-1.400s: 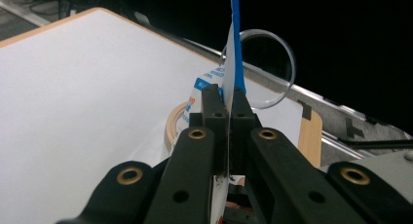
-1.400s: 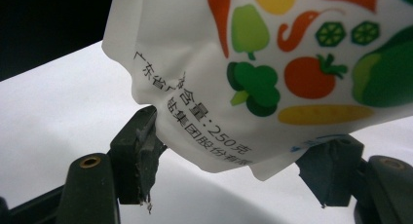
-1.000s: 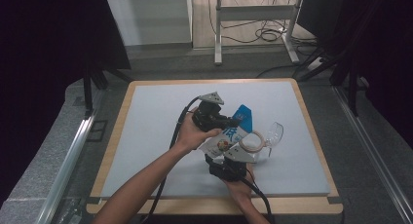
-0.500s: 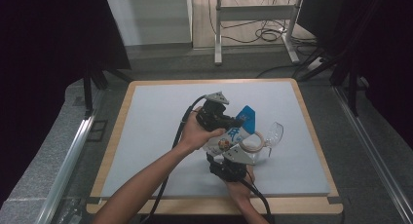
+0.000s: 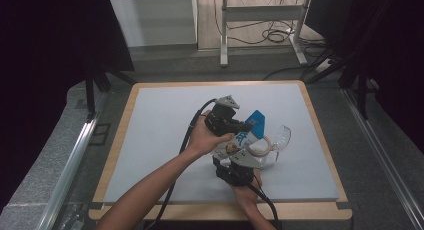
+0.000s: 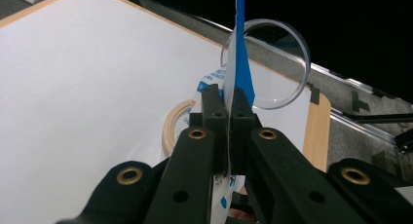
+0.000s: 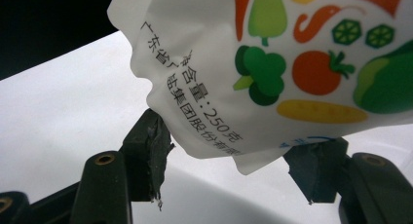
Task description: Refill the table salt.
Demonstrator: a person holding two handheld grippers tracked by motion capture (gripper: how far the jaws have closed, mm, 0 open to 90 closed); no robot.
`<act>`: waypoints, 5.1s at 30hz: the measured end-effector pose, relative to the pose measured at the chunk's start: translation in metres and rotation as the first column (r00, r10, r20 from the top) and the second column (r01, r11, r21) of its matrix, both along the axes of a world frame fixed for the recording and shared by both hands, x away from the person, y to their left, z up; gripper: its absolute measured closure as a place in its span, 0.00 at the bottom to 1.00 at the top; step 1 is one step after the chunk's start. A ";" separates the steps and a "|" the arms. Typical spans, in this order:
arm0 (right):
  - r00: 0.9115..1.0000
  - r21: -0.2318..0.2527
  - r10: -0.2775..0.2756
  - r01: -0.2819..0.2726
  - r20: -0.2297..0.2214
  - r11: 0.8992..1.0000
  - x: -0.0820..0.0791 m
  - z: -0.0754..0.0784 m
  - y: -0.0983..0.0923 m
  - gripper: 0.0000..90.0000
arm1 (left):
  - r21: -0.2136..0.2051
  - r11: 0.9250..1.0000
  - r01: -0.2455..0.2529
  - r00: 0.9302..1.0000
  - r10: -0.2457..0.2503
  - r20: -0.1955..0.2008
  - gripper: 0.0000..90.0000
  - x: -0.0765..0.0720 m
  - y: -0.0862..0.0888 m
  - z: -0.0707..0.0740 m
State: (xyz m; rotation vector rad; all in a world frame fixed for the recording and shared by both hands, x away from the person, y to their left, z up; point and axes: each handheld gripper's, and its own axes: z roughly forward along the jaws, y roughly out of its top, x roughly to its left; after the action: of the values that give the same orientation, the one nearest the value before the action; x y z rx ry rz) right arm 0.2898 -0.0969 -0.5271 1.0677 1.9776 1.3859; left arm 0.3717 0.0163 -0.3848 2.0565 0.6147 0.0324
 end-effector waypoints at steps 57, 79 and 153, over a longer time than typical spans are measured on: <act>0.997 0.091 0.049 -0.044 -0.053 0.995 0.008 0.002 -0.001 0.43 | 0.115 0.993 0.032 0.999 -0.027 -0.048 1.00 0.026 -0.015 0.004; 0.995 0.163 0.066 -0.053 -0.073 0.985 0.008 0.004 -0.002 0.43 | 0.190 0.981 0.031 0.999 -0.028 -0.020 1.00 0.023 -0.027 0.005; 0.989 0.235 0.130 -0.111 -0.065 0.966 0.008 0.013 0.002 0.44 | 0.273 0.961 0.045 0.999 -0.040 -0.023 1.00 0.028 -0.043 0.005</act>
State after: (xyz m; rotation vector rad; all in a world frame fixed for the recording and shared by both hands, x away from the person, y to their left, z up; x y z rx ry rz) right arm 0.2975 -0.0952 -0.5139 1.1359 2.0032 1.6973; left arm 0.3998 -0.0270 -0.3793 2.3388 0.6029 0.0784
